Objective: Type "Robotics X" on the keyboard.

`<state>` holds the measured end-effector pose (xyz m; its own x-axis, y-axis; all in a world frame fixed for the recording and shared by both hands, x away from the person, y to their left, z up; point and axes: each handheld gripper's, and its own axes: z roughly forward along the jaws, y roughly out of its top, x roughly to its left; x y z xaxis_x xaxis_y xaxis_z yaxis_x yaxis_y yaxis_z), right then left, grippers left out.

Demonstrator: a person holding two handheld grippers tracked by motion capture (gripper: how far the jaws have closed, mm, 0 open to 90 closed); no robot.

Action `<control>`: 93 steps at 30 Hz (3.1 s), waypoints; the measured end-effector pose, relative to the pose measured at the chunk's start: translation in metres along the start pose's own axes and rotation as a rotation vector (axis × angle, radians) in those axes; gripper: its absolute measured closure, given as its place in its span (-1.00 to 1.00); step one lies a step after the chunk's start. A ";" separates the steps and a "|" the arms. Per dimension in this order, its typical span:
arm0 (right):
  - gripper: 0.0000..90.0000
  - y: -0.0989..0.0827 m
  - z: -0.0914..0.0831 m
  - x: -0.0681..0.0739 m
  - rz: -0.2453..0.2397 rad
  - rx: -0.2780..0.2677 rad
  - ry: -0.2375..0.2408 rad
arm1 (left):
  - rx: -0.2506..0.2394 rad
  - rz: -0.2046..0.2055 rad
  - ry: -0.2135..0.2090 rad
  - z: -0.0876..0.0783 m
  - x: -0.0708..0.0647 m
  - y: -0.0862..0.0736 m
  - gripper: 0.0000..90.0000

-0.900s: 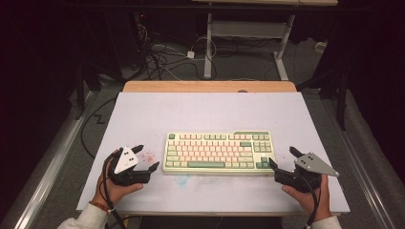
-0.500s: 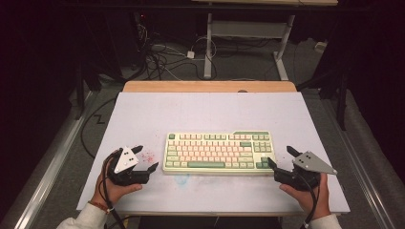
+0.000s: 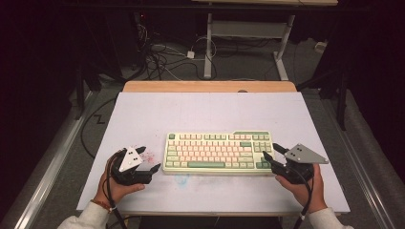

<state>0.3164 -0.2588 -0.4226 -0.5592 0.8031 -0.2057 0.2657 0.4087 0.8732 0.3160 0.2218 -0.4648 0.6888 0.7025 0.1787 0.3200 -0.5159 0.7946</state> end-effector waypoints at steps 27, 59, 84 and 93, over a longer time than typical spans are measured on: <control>1.00 0.010 0.066 0.021 -0.122 0.215 0.188 | 0.033 -0.007 -0.012 0.004 0.000 -0.003 -0.54; 1.00 -0.004 0.068 0.024 -0.111 0.238 0.201 | 0.072 0.033 -0.124 0.005 0.006 0.014 0.82; 1.00 -0.005 0.068 0.024 -0.115 0.233 0.196 | 0.102 0.099 -0.243 0.045 -0.002 0.065 0.95; 1.00 -0.005 0.068 0.024 -0.112 0.230 0.198 | 0.103 0.113 -0.263 0.065 -0.009 0.084 0.96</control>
<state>0.3550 -0.2125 -0.4620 -0.7310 0.6568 -0.1853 0.3515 0.5951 0.7226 0.3792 0.1405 -0.4372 0.8643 0.4939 0.0951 0.2871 -0.6398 0.7129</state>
